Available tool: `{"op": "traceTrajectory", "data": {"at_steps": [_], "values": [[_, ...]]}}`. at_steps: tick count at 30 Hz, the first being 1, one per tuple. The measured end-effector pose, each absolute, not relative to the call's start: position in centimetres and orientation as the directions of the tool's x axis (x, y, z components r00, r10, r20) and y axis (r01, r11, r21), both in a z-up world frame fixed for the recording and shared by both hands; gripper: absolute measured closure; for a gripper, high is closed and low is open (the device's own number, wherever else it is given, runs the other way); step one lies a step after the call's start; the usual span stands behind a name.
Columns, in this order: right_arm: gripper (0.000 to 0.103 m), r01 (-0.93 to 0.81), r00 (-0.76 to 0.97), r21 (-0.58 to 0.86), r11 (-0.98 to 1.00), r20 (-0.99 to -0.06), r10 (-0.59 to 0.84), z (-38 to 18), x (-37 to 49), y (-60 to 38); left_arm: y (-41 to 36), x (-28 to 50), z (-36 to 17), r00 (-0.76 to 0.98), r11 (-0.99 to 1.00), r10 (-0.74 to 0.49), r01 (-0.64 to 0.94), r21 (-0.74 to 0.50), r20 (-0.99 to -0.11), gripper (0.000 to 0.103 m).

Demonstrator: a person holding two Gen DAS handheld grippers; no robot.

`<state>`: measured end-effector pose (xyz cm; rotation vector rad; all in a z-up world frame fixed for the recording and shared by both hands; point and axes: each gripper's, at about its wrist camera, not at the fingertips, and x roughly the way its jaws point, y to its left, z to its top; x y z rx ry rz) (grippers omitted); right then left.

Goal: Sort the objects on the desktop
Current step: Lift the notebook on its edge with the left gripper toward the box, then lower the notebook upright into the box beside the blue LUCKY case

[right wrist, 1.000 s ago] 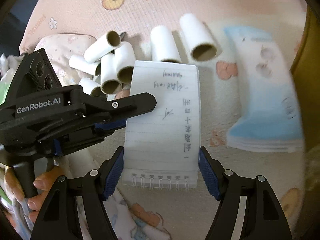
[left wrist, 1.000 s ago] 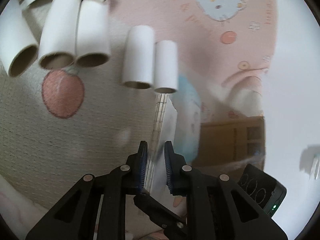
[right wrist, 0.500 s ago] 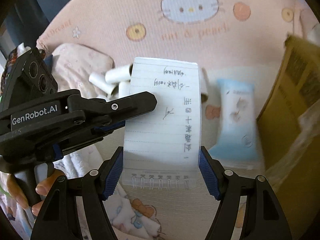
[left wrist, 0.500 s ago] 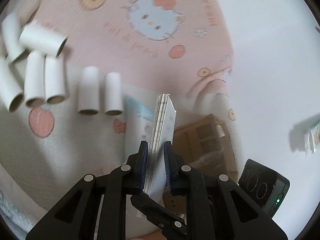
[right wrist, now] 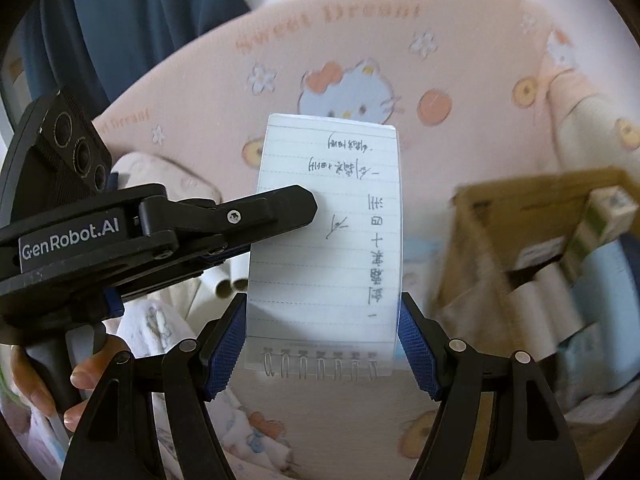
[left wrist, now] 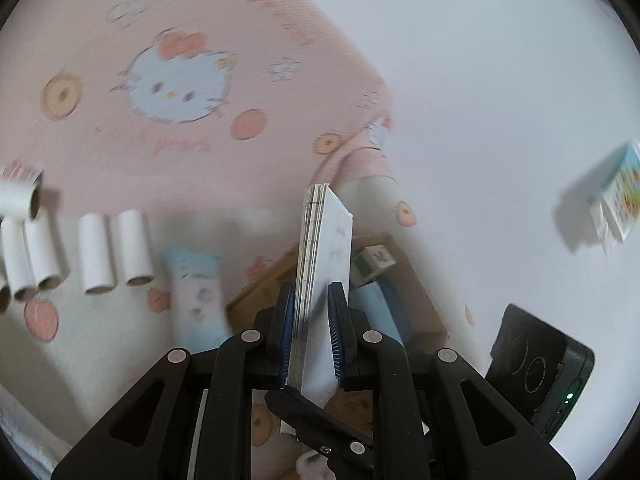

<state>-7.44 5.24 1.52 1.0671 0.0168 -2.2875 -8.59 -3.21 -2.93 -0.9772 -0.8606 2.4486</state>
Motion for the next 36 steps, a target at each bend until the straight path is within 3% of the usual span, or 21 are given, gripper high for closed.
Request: {"op": "traceTrajectory", "data": {"at_steps": [17, 24, 36], "values": [[0.033, 0.428, -0.596, 0.171, -0.888, -0.685, -0.419, 4.9, -9.2, 15.4, 7.9, -12.6, -0.7, -0.634, -0.788, 0.575, -0.258, -0.56, -0.517, 0.084], [0.033, 0.378, -0.616, 0.128, -0.917, -0.705, -0.352, 4.7, -10.9, 19.3, 11.6, -15.3, -1.2, -0.553, -0.709, 0.673, -0.292, -0.642, -0.491, 0.083], [0.033, 0.282, -0.565, 0.146, -0.948, -0.773, -0.287, 3.9, -14.7, 25.7, 18.4, -19.8, -3.3, -0.47, -0.718, 0.685, -0.31, -0.623, -0.556, 0.083]]}}
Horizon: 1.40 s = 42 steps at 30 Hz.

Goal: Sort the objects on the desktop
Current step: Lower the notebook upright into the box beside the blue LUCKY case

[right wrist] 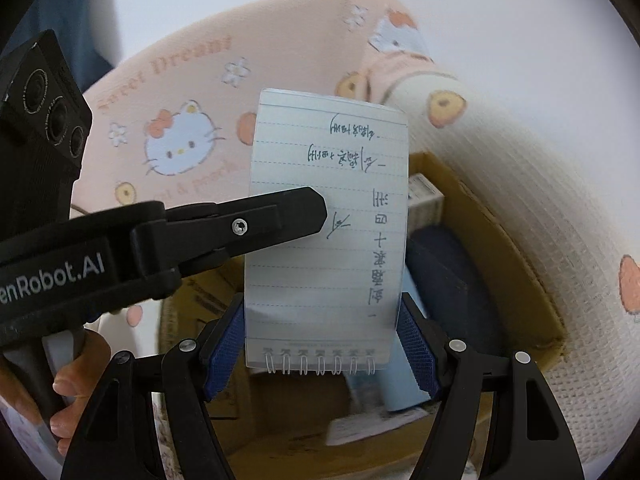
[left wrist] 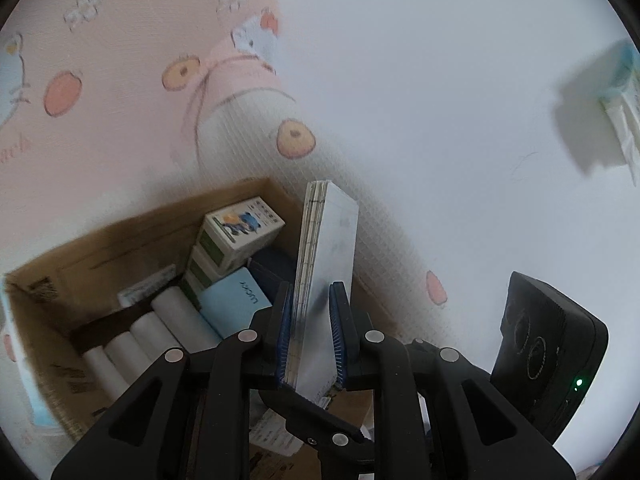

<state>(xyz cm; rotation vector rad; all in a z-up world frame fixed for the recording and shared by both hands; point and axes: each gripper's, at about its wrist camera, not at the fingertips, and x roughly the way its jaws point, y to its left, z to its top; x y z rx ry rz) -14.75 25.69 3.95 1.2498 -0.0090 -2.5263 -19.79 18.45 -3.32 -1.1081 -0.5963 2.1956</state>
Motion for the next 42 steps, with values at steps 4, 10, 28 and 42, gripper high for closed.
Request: {"op": "traceTrajectory", "data": {"at_steps": [4, 10, 28, 42], "values": [[0.033, 0.26, -0.509, 0.184, -0.948, -0.808, -0.297, 2.8, -16.3, 27.4, 19.7, -21.0, -4.8, -0.432, -0.707, 0.699, -0.298, -0.642, -0.569, 0.083], [0.033, 0.254, -0.455, 0.14, -0.957, -0.856, -0.246, 1.7, -18.1, 28.7, 21.0, -22.3, -6.6, -0.372, -0.664, 0.74, -0.27, -0.698, -0.56, 0.083], [0.033, 0.351, -0.287, -0.046, -0.935, -0.956, -0.061, -2.5, -20.3, 29.4, 22.8, -24.6, -13.2, -0.228, -0.612, 0.78, -0.087, -0.786, -0.582, 0.083], [0.033, 0.383, -0.314, -0.193, -0.904, -0.947, 0.069, -3.2, -20.1, 29.0, 23.6, -24.9, -14.3, -0.207, -0.618, 0.774, -0.04, -0.785, -0.599, 0.081]]}}
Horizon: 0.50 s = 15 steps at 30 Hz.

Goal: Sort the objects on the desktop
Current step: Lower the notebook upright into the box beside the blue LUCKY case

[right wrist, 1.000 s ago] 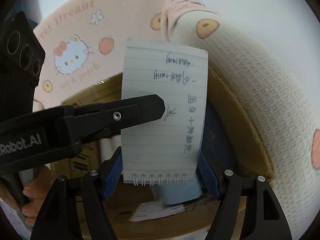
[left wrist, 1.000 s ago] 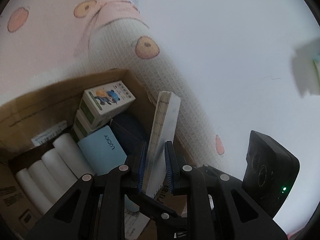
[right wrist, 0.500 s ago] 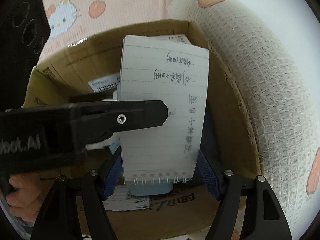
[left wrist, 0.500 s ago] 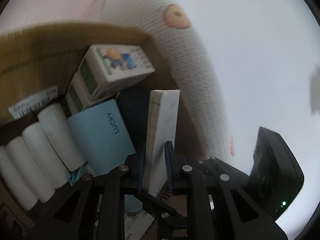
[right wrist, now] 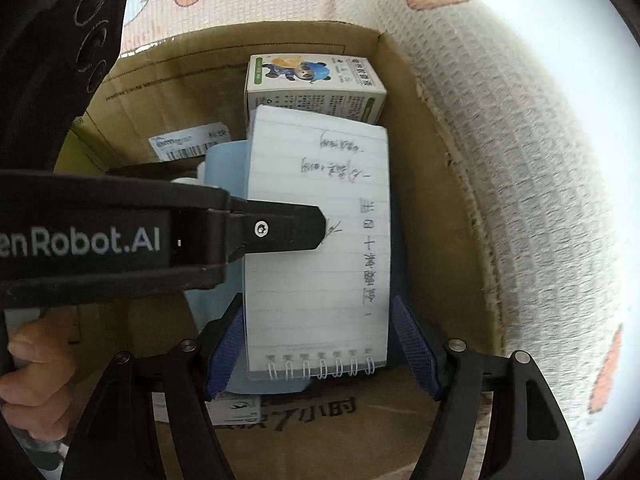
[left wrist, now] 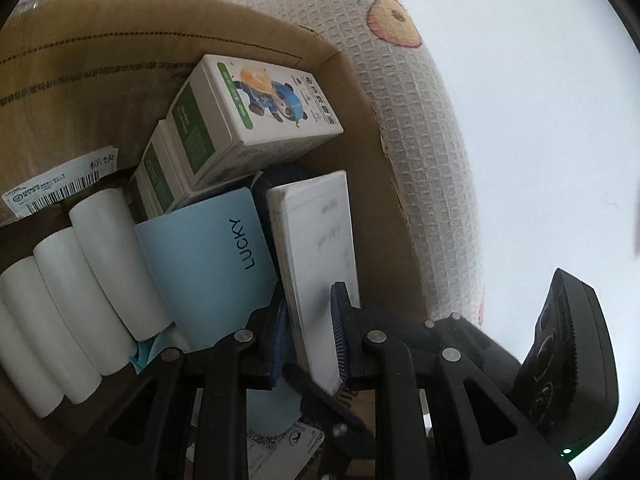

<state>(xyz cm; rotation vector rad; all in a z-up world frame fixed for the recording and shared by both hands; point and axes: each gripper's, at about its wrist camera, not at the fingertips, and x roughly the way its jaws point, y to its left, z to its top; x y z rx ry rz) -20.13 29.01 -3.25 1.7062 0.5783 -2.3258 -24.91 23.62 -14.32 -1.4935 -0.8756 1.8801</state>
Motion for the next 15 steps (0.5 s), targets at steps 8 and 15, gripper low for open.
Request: {"op": "traceTrajectory", "data": {"at_steps": [8, 15], "values": [[0.033, 0.355, -0.323, -0.224, -0.908, -0.94, 0.105, -3.5, -19.9, 30.5, 23.7, -24.3, -14.1, -0.214, -0.63, 0.764, -0.04, -0.776, -0.609, 0.081], [0.034, 0.348, -0.346, -0.186, -0.919, -0.936, 0.059, -2.6, -19.3, 31.3, 24.3, -24.7, -13.8, -0.214, -0.645, 0.755, -0.071, -0.761, -0.62, 0.084]]}}
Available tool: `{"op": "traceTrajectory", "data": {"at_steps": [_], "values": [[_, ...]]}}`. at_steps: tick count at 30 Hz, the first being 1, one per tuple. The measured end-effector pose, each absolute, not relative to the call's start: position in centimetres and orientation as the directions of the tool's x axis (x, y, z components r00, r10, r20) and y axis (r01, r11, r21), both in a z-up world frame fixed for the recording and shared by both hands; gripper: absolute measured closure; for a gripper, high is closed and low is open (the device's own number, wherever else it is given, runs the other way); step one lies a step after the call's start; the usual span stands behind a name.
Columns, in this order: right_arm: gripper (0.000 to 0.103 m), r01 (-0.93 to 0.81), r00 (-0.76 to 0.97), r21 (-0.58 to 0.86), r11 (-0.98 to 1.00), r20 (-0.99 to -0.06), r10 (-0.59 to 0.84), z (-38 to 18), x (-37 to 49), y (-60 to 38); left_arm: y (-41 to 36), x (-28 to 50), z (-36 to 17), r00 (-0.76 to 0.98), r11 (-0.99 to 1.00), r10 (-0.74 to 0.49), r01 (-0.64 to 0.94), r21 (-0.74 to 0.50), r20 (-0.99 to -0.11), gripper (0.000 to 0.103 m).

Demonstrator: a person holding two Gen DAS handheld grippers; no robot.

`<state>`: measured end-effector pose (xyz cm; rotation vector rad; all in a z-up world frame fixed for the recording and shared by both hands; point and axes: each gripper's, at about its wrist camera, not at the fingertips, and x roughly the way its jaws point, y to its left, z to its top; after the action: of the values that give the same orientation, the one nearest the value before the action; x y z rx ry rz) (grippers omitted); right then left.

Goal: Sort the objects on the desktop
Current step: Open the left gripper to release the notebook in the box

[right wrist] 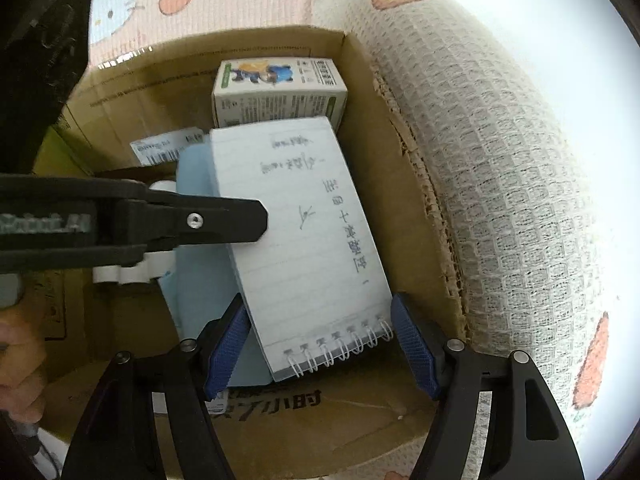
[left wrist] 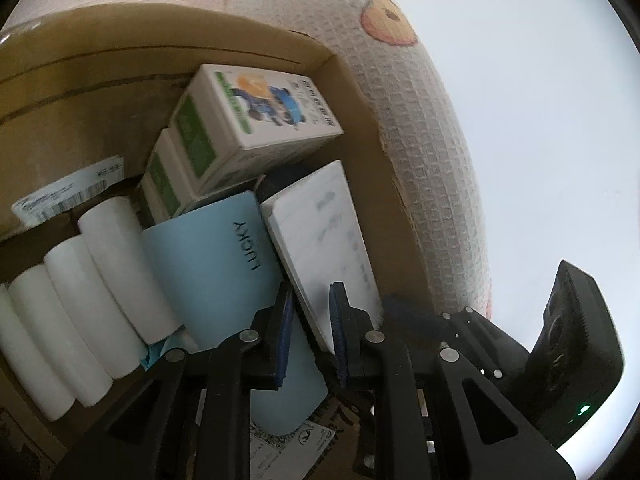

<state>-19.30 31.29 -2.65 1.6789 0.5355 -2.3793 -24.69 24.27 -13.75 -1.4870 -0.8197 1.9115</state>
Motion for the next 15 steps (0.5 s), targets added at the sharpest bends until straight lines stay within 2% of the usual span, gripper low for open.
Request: {"op": "traceTrajectory", "data": {"at_steps": [5, 9, 11, 13, 15], "values": [[0.034, 0.319, -0.341, -0.095, -0.943, -0.94, -0.02, -1.8, -19.3, 32.5, 25.2, -25.0, -13.5, -0.209, -0.662, 0.742, -0.082, -0.745, -0.637, 0.084], [0.034, 0.324, -0.335, -0.106, -0.94, -0.942, -0.009, -2.1, -19.0, 32.7, 24.6, -25.1, -14.4, -0.192, -0.613, 0.778, -0.026, -0.79, -0.598, 0.084], [0.035, 0.337, -0.338, -0.148, -0.93, -0.941, 0.027, -2.5, -18.7, 32.3, 24.3, -25.1, -14.6, -0.188, -0.6, 0.785, 0.003, -0.8, -0.59, 0.078], [0.035, 0.348, -0.337, -0.208, -0.914, -0.938, 0.085, -3.2, -18.3, 31.9, 23.8, -25.1, -14.2, -0.198, -0.596, 0.784, 0.022, -0.803, -0.588, 0.066], [0.035, 0.348, -0.342, -0.241, -0.906, -0.933, 0.116, -3.5, -18.1, 31.5, 23.2, -24.9, -13.4, -0.244, -0.624, 0.757, 0.006, -0.782, -0.606, 0.064]]}}
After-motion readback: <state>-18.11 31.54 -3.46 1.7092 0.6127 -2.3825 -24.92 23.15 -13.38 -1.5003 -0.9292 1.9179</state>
